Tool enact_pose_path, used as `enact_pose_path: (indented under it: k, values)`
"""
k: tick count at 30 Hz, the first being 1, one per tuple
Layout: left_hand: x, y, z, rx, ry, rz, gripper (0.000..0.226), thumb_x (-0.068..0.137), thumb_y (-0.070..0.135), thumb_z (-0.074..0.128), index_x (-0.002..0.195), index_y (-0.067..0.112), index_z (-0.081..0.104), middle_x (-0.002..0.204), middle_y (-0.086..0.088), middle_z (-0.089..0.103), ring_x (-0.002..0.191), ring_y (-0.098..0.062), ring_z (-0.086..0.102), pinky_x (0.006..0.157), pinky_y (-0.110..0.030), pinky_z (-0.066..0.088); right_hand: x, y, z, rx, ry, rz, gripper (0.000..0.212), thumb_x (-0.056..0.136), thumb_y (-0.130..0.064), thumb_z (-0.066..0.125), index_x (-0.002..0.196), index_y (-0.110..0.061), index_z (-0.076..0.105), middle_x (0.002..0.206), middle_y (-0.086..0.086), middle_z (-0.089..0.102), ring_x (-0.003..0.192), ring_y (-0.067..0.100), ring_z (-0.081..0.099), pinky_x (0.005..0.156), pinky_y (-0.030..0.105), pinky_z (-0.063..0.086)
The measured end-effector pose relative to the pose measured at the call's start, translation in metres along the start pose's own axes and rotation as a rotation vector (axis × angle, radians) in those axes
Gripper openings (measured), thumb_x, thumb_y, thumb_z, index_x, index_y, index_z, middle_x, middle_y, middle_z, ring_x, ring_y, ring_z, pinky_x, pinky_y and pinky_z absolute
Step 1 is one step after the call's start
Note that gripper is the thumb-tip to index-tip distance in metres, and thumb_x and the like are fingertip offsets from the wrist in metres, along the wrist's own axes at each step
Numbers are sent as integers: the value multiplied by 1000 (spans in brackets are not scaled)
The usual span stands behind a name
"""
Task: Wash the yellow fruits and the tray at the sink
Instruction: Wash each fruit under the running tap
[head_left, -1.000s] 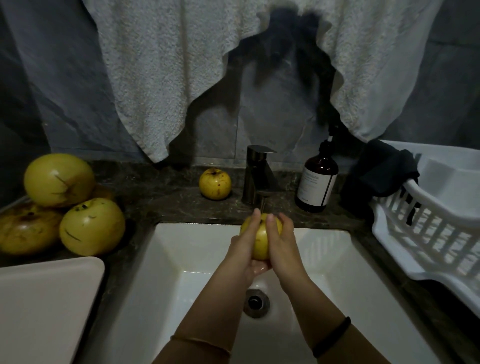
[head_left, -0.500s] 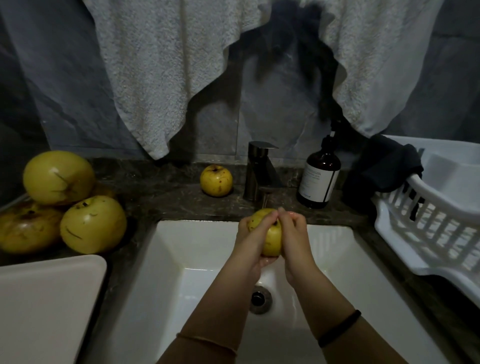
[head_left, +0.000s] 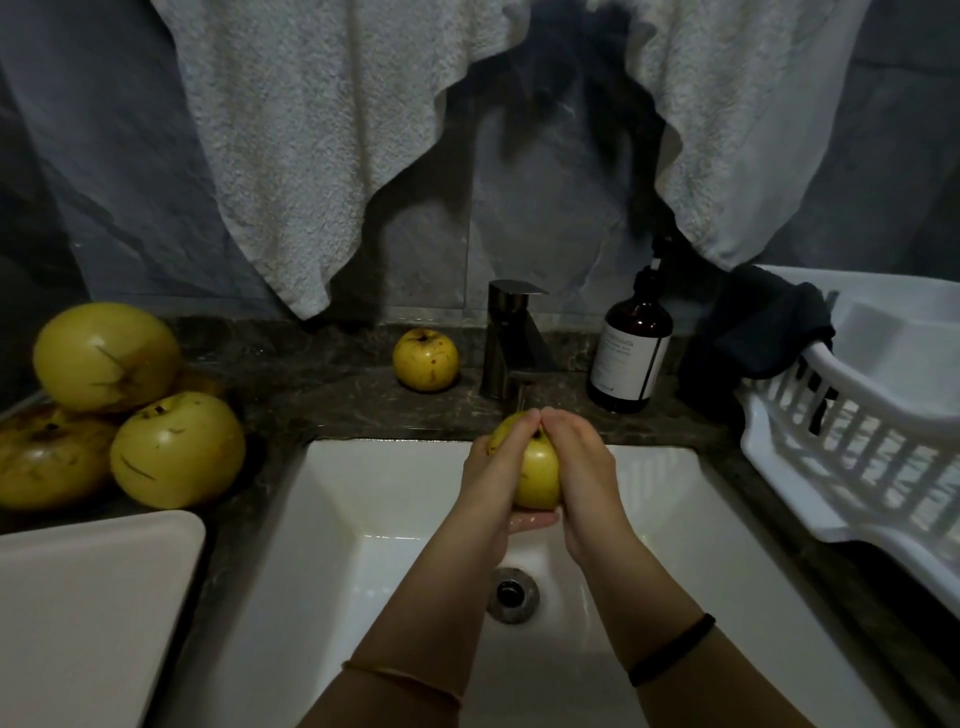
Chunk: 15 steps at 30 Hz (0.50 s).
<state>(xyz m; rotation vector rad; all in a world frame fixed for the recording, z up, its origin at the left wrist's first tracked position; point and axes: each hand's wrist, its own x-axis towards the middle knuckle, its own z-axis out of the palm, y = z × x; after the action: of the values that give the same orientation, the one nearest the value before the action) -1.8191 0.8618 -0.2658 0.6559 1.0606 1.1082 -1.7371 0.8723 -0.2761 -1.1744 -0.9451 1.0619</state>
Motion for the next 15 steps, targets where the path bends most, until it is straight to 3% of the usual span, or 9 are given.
enact_pose_path:
  k: [5,8,10,13,15]
  values:
    - [-4,6,-2,-229,-53,-232,53,77,54,67,113,16,60,110,-14,65,96,-31,66,75,-44,57,-6,-3,1,-122,-45,-69,24,83,-36,68,106,-33,63,117,-4,57,105,18,58,85,39,54]
    - [-9,10,-5,-459,-36,-315,55,76,55,66,111,13,61,103,-13,66,89,-28,65,65,-39,54,-11,-3,4,-380,-144,-260,41,81,-27,72,116,-42,56,129,-14,43,117,6,44,96,28,42]
    - [-14,11,-4,-559,-36,-320,49,80,53,63,108,13,60,96,-11,64,85,-25,61,67,-36,51,-14,2,8,-555,-187,-365,52,81,-29,72,127,-42,52,130,-18,36,117,0,37,95,22,36]
    - [-19,12,-1,-593,-67,-322,41,84,50,61,102,13,59,91,-8,59,83,-20,58,76,-29,47,-13,6,7,-685,-119,-450,43,87,-41,63,128,-37,50,131,-13,41,108,1,42,85,19,37]
    - [-19,12,1,-539,-82,-337,44,82,51,63,107,14,60,94,-9,61,84,-21,59,73,-32,49,-10,6,3,-751,-87,-488,40,91,-44,55,128,-33,50,130,-9,42,106,3,44,84,21,37]
